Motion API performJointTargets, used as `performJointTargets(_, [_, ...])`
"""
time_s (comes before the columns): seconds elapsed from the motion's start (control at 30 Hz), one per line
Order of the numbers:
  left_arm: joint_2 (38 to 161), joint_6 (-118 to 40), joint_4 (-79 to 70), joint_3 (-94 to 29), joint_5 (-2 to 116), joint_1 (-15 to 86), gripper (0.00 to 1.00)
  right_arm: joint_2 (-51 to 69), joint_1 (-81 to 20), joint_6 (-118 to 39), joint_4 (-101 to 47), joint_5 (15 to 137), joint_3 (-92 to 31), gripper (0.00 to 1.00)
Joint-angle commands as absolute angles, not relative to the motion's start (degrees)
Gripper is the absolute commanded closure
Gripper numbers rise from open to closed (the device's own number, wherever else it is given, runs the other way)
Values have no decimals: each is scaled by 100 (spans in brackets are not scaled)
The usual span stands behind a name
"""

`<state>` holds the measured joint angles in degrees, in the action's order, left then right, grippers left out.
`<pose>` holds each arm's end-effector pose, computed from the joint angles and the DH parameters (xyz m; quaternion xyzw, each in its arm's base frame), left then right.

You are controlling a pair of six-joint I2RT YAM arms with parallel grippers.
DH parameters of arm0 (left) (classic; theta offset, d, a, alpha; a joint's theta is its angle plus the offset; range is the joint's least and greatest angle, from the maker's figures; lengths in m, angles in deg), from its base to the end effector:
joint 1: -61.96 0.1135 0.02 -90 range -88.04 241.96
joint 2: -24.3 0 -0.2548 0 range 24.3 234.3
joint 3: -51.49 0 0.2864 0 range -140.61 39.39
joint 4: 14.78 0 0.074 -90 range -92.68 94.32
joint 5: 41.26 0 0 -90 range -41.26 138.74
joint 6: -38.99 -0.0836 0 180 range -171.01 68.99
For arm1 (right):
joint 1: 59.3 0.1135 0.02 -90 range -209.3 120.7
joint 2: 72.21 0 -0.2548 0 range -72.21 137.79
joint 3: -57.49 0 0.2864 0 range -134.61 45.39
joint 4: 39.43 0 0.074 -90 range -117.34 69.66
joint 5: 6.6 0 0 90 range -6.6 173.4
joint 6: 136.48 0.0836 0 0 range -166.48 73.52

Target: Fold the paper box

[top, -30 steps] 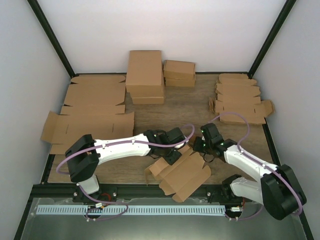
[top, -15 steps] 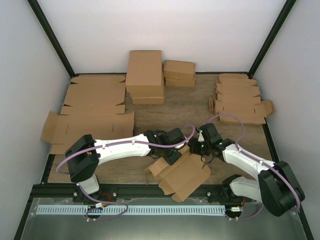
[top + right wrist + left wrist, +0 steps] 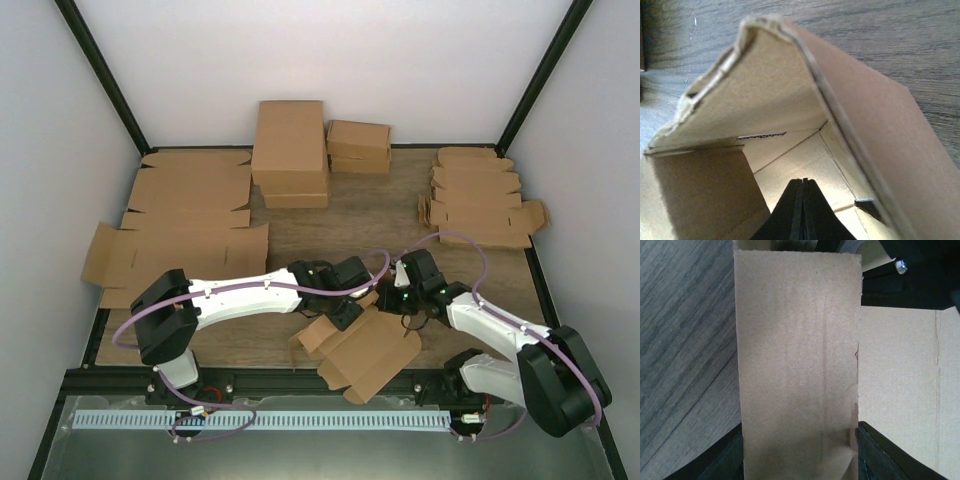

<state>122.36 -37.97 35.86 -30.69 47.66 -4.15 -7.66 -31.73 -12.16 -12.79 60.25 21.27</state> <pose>0.1610 -0.3596 0.1429 0.4357 0.8768 -0.1225 0.1627 0.2057 0.1445 0.0841 -0.0053 0.9362 0.3157 0.1545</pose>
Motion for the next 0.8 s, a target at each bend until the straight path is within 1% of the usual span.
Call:
performJointTargets(0.0, [12338, -3801, 3566, -3136, 4751, -457, 45, -896, -3153, -1301, -1183, 6186, 1953, 99])
performJointTargets(0.2, [12329, -3792, 3569, -3145, 4742, -466, 45, -1076, -3153, -988, -678, 7744, 1721, 99])
performJointTargets(0.4, [12318, -3792, 3579, -3145, 4734, -475, 45, -575, -3154, -881, -798, 8001, 1660, 99])
performJointTargets(0.57, [12309, -3800, 3585, -3145, 4732, -484, 45, -210, -3153, -1010, -920, 7695, 1630, 99])
performJointTargets(0.67, [12314, -3805, 3592, -3149, 4725, -484, 45, -208, -3153, -1232, -1060, 7023, 1661, 99])
performJointTargets(0.77, [12320, -3805, 3584, -3145, 4732, -484, 45, -466, -3153, -1393, -1391, 6336, 1863, 99])
